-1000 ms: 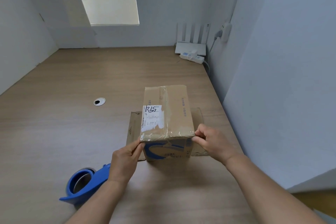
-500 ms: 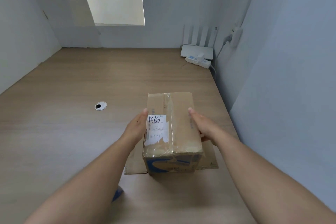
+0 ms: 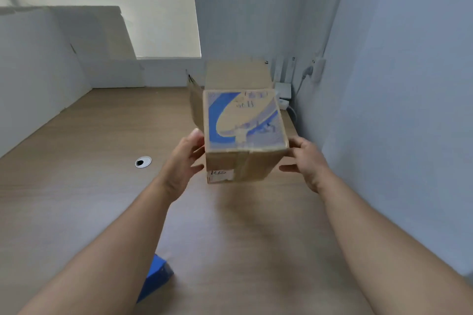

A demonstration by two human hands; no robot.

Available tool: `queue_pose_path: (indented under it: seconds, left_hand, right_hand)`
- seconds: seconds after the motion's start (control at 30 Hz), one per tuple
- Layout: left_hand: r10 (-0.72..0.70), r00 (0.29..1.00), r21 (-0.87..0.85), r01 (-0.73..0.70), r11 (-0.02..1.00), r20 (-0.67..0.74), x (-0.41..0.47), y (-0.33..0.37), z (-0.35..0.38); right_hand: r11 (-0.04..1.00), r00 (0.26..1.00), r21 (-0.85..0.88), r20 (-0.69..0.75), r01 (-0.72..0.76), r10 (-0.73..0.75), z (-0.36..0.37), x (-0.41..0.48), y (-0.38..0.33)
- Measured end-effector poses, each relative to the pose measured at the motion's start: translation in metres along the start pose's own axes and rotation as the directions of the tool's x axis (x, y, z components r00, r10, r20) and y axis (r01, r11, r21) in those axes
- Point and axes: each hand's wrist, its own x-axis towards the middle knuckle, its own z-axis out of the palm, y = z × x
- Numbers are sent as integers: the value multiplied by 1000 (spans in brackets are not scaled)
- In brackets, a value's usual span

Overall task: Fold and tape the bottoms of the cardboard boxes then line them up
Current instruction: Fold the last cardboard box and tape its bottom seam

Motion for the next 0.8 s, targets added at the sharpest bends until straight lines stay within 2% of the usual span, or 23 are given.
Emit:
queue_pose_path:
  seconds: [0.07, 0.13, 0.2, 0.27, 0.47, 0.63, 0.73, 0.8]
  left_hand:
    - [-109, 993, 69, 113, 991, -55, -13, -9, 1]
    - [-170, 983, 224, 180, 958, -64, -27, -24, 5]
    - [-181, 983, 383, 183, 906, -39, -42, -41, 10]
    - [-199, 978, 424, 206, 882, -63, -56, -53, 12]
    - [-249, 966, 371, 257, 892, -71, -86, -67, 15]
    - [-240, 963, 40, 247, 968, -125, -95, -62, 10]
    - [-200, 950, -43, 196, 980, -241, -95, -60, 4]
    - [-148, 936, -56, 137, 989, -318, -93, -53, 4]
  right_hand:
    - [992, 992, 40, -41, -122, 123, -2, -11, 10]
    - [977, 977, -5, 7, -214, 214, 2, -21, 25]
    - [961, 961, -49, 40, -271, 273, 9, -34, 38]
    - [948, 949, -74, 41, -309, 312, 13, -44, 49]
    - [904, 912, -130, -4, -407, 410, 19, -63, 70]
    - [952, 948, -51, -121, -302, 294, 18, -73, 58]
    - [977, 957, 25, -199, -212, 212, 18, -87, 40]
    - [982, 964, -5, -195, -187, 182, 19, -94, 30]
